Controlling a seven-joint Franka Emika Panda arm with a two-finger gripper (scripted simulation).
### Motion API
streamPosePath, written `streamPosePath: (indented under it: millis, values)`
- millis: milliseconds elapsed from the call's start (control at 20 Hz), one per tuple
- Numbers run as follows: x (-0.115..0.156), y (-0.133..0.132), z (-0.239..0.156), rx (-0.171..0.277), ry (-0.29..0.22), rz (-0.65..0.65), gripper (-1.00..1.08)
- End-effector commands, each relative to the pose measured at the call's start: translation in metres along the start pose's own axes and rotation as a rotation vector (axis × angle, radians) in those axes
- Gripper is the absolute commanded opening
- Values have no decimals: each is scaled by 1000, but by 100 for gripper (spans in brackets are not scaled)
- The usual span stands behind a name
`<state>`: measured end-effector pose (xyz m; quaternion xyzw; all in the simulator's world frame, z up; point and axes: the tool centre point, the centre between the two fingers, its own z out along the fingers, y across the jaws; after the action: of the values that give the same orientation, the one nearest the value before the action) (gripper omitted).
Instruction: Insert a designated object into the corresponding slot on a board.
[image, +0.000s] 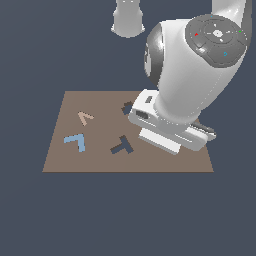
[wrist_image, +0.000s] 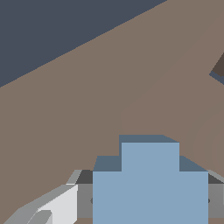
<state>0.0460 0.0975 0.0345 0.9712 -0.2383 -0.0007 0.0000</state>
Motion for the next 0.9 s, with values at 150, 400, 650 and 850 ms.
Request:
streamPosePath:
  millis: [150,400,650,850]
  values:
    - [-21,19,-2,0,1,-166,-100]
    - [-40,43,-3,0,1,-348,-100]
    - [-53,68,-4,0,1,-520,-100]
    - [-58,87,-5,0,1,-634,-100]
